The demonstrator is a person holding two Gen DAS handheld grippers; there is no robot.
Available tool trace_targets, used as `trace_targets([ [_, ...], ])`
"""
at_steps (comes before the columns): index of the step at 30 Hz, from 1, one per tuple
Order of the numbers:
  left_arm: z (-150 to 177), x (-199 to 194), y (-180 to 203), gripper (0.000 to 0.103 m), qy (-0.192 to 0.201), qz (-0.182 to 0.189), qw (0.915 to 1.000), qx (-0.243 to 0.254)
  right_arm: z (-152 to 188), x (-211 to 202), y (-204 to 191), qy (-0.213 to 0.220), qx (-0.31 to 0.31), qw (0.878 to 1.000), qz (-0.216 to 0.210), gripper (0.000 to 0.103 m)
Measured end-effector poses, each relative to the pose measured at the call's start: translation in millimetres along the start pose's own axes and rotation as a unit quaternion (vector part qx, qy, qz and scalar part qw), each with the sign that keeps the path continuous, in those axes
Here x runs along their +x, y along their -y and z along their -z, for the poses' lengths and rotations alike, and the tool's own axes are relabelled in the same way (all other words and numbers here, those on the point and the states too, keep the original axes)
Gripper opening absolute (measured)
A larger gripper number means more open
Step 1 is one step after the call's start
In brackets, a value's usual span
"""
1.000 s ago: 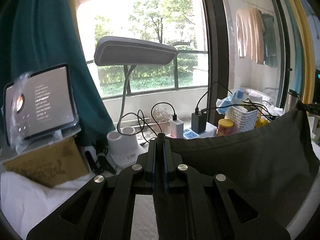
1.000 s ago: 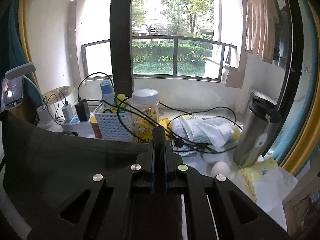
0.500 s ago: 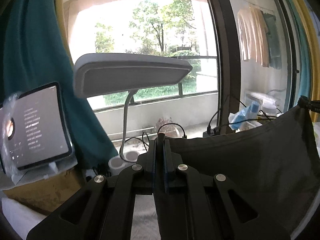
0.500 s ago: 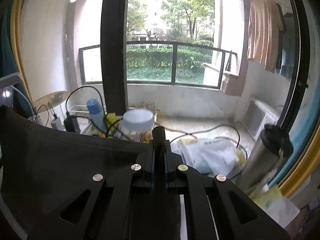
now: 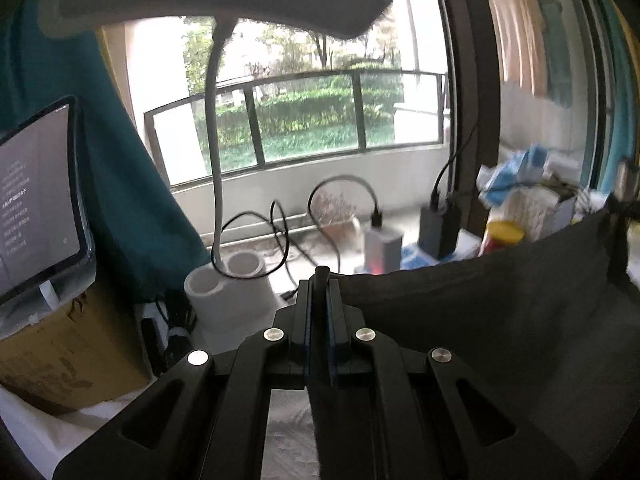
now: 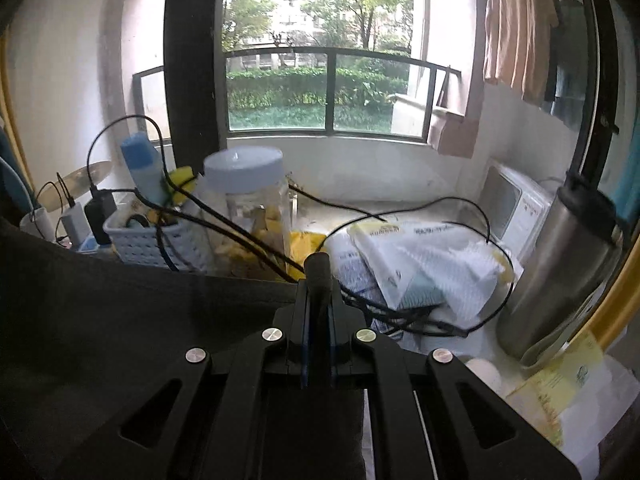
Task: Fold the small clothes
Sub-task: 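Lift the held hem with both grippers and fold it toward the collar, then open both grippers and release the folded hem onto the shirt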
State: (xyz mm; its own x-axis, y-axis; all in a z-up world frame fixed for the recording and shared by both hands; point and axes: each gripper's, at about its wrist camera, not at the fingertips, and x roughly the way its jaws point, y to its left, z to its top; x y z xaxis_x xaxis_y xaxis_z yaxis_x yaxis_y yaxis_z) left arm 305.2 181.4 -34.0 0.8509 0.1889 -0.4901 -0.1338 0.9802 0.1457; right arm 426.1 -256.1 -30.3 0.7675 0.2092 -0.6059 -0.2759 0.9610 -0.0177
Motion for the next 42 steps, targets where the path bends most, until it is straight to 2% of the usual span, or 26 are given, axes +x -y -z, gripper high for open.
trace_targets([
  [3, 8.1, 8.8, -0.7, 0.008, -0.016, -0.003, 0.9998, 0.007, -1.5, 4.6, 0.5, -0.003, 0.004, 1.0, 0.001, 0.006],
  [7, 15.6, 13.8, -7.9, 0.008, -0.024, 0.007, 0.9994, -0.022, -3.4, 7.6, -5.0, 0.003, -0.009, 1.0, -0.013, 0.008],
  [9, 17.4, 14.3, -11.9, 0.008, -0.024, 0.005, 0.9991, -0.036, -5.1, 8.4, -3.8, 0.004, -0.009, 1.0, -0.025, 0.025],
  [11, 17.7, 10.7, -17.0, 0.011, -0.02, -0.004, 0.9987, -0.047, -5.0, 6.5, -1.7, 0.011, -0.002, 1.0, -0.03, 0.085],
  [12, 16.8, 9.3, -18.7, 0.011, -0.018, -0.006, 0.9985, -0.051, -5.4, 3.1, -1.3, 0.018, 0.0, 0.999, -0.029, 0.097],
  [13, 16.3, 6.5, -21.1, 0.015, -0.015, -0.008, 0.9983, -0.056, -5.8, -1.7, -0.4, 0.023, 0.002, 0.999, -0.028, 0.102],
  [15, 15.4, -1.6, -26.9, 0.034, -0.012, -0.01, 0.9979, -0.063, -5.9, -9.1, 2.6, 0.022, 0.007, 0.999, -0.029, 0.102],
  [16, 15.3, -3.9, -28.7, 0.051, -0.012, -0.01, 0.9978, -0.065, -5.3, -11.5, 3.9, 0.022, 0.009, 0.999, -0.029, 0.102],
  [17, 16.0, -8.1, -31.3, 0.056, -0.013, -0.008, 0.9975, -0.069, -3.7, -15.0, 5.8, 0.022, 0.011, 0.999, -0.027, 0.102],
  [23, 30.5, -35.5, -27.0, 0.056, -0.026, 0.009, 0.9971, -0.071, 9.2, -44.4, 14.0, 0.025, 0.011, 0.999, 0.022, 0.102],
  [28, 53.3, -58.7, -11.6, 0.056, -0.049, 0.027, 0.9962, -0.067, 23.5, -62.5, 22.9, 0.005, 0.028, 0.997, 0.069, 0.102],
  [37, 98.0, -97.1, 18.3, 0.056, -0.081, 0.046, 0.9931, -0.071, 50.3, -94.7, 23.2, -0.017, 0.025, 0.998, 0.053, 0.102],
  [42, 121.5, -103.8, 24.2, 0.056, -0.108, 0.058, 0.9883, -0.091, 72.7, -102.3, 22.7, -0.033, 0.018, 0.999, 0.039, 0.102],
])
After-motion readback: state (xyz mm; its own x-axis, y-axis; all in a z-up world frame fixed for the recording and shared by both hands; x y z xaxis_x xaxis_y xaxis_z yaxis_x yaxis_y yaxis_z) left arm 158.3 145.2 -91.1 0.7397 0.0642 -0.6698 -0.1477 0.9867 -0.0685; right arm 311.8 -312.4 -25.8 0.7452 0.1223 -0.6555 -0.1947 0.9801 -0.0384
